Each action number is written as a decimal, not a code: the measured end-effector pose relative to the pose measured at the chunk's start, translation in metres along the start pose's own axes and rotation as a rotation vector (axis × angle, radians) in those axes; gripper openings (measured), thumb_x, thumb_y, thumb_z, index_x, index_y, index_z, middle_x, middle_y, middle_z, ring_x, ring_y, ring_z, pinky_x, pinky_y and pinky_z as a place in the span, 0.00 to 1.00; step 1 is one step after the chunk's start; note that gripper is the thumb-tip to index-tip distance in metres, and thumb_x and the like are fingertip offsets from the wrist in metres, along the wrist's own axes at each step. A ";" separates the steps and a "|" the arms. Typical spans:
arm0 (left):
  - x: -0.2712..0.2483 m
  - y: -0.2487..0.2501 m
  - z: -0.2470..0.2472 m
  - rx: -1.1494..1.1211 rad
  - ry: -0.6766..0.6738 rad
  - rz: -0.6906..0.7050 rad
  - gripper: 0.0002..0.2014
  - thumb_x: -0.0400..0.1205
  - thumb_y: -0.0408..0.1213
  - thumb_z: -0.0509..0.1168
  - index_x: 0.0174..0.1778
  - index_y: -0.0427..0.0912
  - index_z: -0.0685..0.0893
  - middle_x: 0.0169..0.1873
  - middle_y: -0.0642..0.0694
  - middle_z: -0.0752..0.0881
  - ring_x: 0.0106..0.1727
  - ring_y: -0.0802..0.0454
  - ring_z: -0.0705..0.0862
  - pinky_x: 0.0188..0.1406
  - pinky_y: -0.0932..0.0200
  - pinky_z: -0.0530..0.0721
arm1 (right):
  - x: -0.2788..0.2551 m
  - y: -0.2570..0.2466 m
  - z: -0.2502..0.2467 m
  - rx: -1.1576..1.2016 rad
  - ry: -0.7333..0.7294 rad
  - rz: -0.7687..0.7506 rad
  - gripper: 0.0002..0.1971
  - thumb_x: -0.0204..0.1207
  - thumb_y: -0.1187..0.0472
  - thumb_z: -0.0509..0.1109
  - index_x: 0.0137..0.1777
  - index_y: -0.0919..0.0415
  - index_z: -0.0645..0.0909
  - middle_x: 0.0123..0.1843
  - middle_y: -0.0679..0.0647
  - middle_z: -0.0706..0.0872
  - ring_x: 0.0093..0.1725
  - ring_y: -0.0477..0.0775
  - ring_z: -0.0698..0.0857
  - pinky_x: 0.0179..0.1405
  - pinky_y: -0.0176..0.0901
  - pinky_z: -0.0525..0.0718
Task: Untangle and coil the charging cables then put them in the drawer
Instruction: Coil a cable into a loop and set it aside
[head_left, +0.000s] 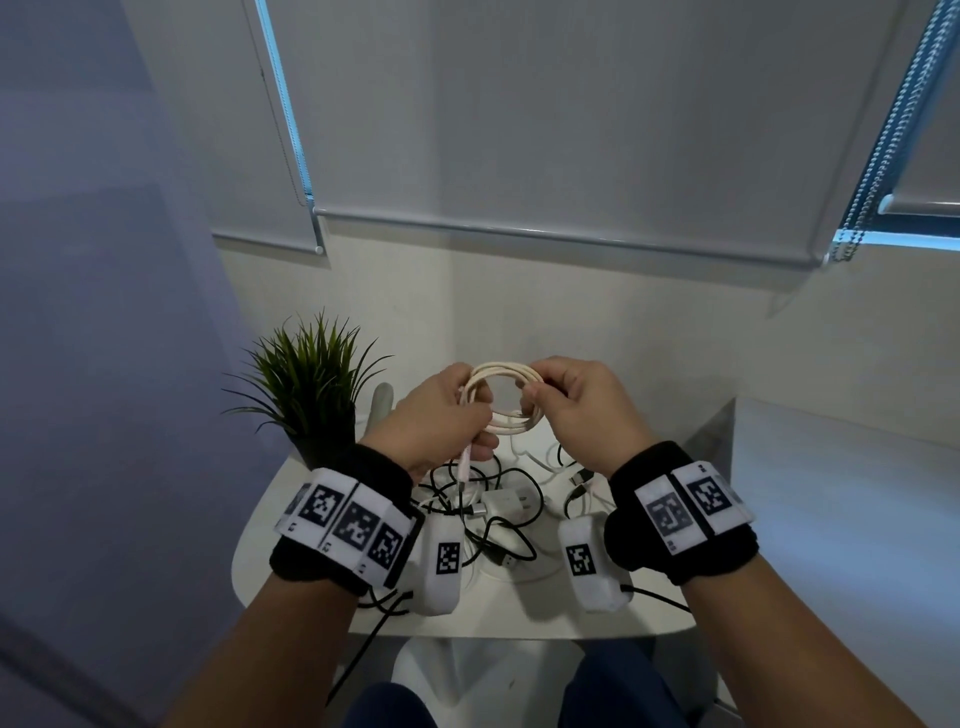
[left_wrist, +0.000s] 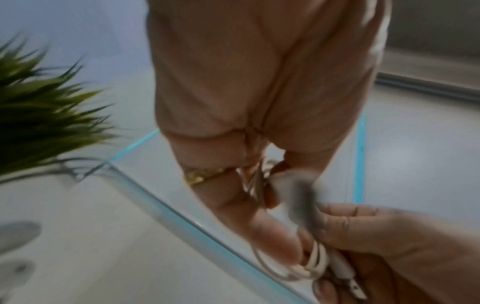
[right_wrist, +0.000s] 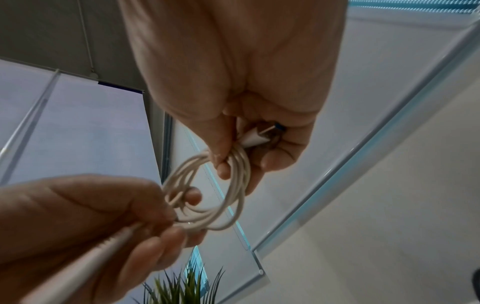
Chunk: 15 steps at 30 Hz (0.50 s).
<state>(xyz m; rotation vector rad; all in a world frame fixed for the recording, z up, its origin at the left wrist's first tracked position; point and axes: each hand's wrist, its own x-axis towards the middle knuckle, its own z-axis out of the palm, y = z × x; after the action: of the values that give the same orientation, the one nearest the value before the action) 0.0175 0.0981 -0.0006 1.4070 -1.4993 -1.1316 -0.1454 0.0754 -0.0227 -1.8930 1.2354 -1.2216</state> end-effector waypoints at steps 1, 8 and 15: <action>0.001 -0.002 -0.001 0.051 0.020 0.023 0.08 0.79 0.25 0.59 0.49 0.42 0.75 0.38 0.40 0.85 0.36 0.48 0.89 0.37 0.56 0.89 | 0.000 0.001 -0.001 -0.011 0.006 0.008 0.13 0.78 0.68 0.65 0.37 0.51 0.82 0.32 0.51 0.85 0.31 0.42 0.79 0.37 0.36 0.77; 0.005 0.000 -0.010 0.265 0.218 0.214 0.06 0.82 0.30 0.63 0.38 0.40 0.80 0.31 0.42 0.88 0.33 0.48 0.89 0.43 0.48 0.90 | -0.002 0.005 -0.011 -0.180 -0.073 0.082 0.09 0.81 0.66 0.61 0.49 0.53 0.82 0.34 0.48 0.82 0.34 0.45 0.84 0.33 0.34 0.74; 0.006 0.004 -0.024 0.344 0.395 0.556 0.03 0.81 0.33 0.65 0.46 0.43 0.85 0.34 0.51 0.87 0.35 0.59 0.84 0.36 0.69 0.81 | -0.007 0.004 -0.013 -0.088 -0.117 0.104 0.09 0.81 0.67 0.62 0.49 0.54 0.81 0.36 0.48 0.83 0.37 0.48 0.85 0.34 0.29 0.77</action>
<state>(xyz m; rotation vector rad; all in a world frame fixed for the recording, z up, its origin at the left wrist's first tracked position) 0.0380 0.0894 0.0104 1.2178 -1.6841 -0.2469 -0.1594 0.0800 -0.0231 -1.9079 1.3259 -1.0035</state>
